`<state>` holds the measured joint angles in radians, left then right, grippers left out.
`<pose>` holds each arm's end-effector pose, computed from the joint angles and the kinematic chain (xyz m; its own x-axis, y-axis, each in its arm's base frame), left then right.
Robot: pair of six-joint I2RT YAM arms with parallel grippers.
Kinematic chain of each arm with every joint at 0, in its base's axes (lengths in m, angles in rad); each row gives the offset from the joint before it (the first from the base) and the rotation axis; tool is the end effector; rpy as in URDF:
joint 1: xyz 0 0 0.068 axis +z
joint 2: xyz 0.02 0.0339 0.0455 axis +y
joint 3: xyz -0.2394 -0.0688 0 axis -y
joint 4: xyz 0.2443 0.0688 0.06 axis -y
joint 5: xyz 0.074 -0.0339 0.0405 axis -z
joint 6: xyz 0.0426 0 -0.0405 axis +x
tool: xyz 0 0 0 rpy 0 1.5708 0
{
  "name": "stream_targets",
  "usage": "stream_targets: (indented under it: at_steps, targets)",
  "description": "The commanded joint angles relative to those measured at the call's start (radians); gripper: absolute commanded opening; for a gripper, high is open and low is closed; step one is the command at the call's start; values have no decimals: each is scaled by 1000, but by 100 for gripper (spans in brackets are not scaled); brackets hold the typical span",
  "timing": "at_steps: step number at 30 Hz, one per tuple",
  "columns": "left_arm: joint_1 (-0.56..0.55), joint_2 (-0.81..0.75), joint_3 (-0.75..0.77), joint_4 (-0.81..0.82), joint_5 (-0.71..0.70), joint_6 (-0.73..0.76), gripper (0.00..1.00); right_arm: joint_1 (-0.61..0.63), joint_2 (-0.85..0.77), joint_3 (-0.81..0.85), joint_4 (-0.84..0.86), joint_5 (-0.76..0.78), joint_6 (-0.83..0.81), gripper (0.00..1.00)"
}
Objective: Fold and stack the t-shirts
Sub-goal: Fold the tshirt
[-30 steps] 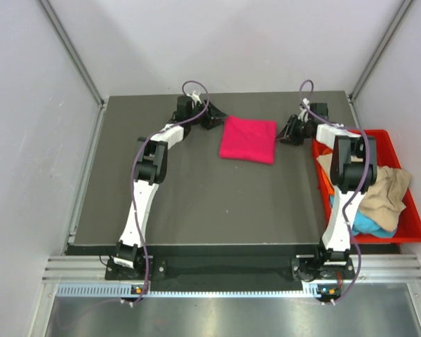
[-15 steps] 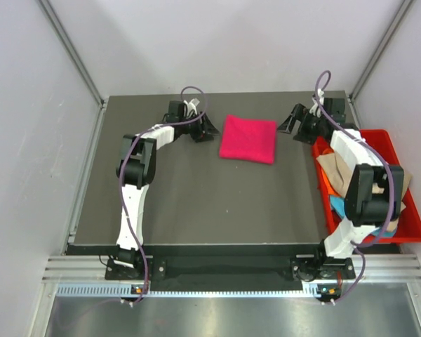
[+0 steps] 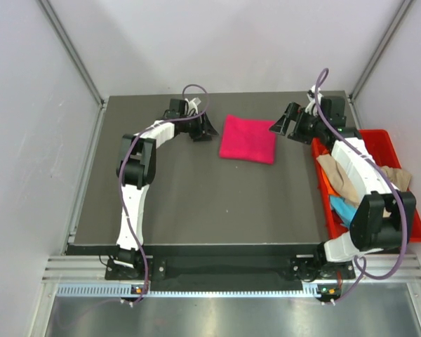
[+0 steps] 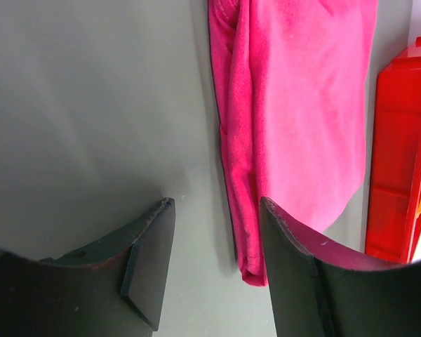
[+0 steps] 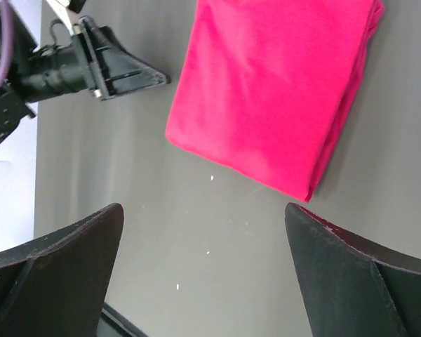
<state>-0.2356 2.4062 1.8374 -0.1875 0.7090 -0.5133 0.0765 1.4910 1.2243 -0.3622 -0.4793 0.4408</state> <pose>0.4924 -0.1467 0.1201 -0.8944 -0.1686 -0.4142 0.2278 0.6253 -0.7464 0.3403 0.0458 0.2799 -0.7181 0.3247 -0.6156 -0.1474 0.7936 0.5904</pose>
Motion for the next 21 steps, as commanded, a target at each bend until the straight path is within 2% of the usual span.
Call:
stream_targets:
  at_steps: [1, 13, 21]
  targets:
    - [-13, -48, -20, 17, -48, 13, 58, 17, -77, 0, -4, 18, -25, 98]
    - [-50, 7, 0, 91, 15, -14, 58, 20, -80, -6, -4, 16, -34, 98]
    - [-67, 57, 43, 85, -34, -44, 56, 22, -66, -5, 5, 2, -33, 98]
